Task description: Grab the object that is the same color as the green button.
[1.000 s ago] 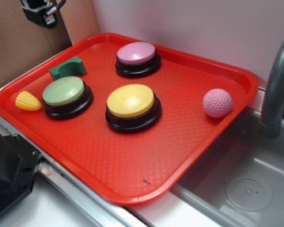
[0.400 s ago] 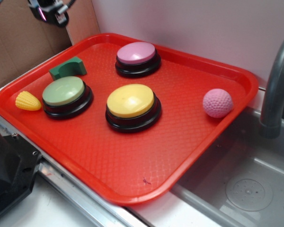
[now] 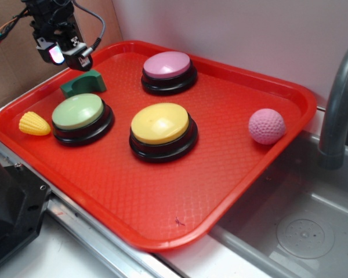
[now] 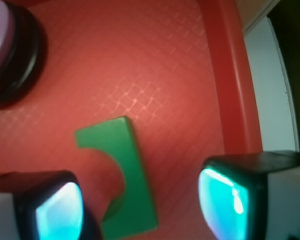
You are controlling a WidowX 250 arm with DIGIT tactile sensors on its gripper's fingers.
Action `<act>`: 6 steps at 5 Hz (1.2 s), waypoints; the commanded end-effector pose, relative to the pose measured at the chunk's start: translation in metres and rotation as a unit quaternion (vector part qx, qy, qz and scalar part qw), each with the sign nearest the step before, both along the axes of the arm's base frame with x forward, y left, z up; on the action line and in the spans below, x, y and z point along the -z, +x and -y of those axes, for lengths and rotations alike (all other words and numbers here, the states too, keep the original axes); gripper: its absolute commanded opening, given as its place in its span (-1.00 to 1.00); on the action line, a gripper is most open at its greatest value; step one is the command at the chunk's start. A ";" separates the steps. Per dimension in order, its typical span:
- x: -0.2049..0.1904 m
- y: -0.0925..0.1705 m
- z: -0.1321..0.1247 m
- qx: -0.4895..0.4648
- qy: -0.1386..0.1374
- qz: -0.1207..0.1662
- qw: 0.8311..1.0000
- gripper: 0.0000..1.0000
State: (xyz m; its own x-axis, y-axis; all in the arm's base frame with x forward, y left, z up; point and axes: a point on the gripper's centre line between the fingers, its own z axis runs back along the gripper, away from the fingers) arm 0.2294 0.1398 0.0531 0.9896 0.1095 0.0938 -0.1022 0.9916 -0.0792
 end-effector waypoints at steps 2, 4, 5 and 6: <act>0.037 0.007 0.014 0.035 0.034 -0.024 0.999 -0.89; 0.013 0.010 0.012 0.027 0.022 -0.020 0.999 -1.00; -0.010 0.013 0.008 0.011 0.029 -0.021 0.999 -1.00; -0.042 0.015 0.005 -0.006 0.039 -0.009 0.999 -1.00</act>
